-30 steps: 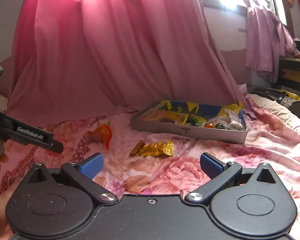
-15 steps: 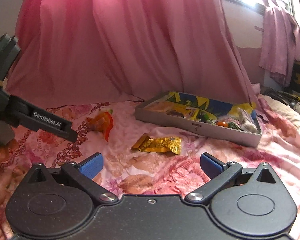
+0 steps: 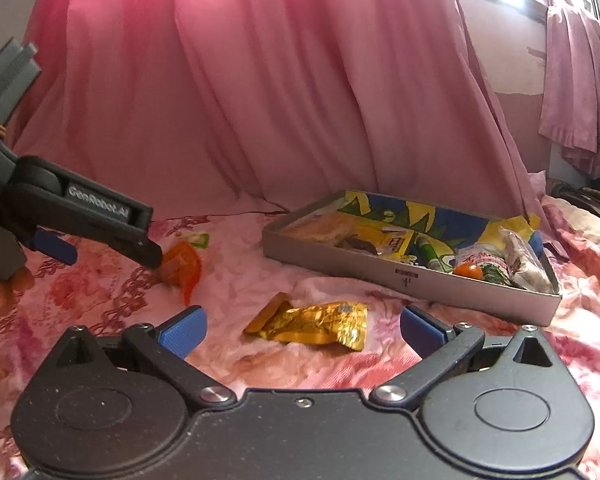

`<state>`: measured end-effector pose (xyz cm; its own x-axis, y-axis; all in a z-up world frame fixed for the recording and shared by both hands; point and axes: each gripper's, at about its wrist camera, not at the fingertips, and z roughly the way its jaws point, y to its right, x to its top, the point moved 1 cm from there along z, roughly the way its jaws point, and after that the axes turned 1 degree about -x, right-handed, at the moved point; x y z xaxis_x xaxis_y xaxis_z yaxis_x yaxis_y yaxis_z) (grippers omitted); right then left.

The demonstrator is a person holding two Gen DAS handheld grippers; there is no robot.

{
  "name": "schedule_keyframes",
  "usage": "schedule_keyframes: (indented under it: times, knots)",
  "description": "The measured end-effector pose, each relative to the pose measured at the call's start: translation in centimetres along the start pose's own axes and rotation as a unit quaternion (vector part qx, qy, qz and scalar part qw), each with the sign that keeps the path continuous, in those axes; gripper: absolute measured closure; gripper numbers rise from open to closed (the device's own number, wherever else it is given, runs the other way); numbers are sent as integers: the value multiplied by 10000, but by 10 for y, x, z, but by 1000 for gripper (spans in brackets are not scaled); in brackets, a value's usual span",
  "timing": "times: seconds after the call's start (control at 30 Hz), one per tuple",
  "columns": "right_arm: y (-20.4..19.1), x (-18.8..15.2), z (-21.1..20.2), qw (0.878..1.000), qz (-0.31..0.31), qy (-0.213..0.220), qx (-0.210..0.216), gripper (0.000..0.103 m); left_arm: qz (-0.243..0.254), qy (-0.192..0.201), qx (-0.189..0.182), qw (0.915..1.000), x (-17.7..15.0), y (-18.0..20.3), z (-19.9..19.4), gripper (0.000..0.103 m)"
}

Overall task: Organize snacks
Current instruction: 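Withdraw both open tools from the box toward the gold-wrapped bar and orange candy, then lower the left tool onto the orange candy packet while the right tool approaches the gold bar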

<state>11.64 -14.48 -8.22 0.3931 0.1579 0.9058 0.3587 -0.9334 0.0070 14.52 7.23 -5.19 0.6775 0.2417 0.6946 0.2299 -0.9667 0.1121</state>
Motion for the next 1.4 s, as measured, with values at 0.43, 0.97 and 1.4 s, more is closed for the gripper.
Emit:
schedule_keyframes:
  times: [0.43,0.97,1.4]
  knots:
    - [23,-6,54,9988,363,-331,23,1,-700,-140,170,9973,19,-4,48,0]
    - [37,-8,97,9937,831,-666,340,1,-1500,-297,-98,9882,31,-15,79,0]
    - [27,-9,110,9919,815,-778,589,1,-1623,-455,-346,9851,32,-13,110,0]
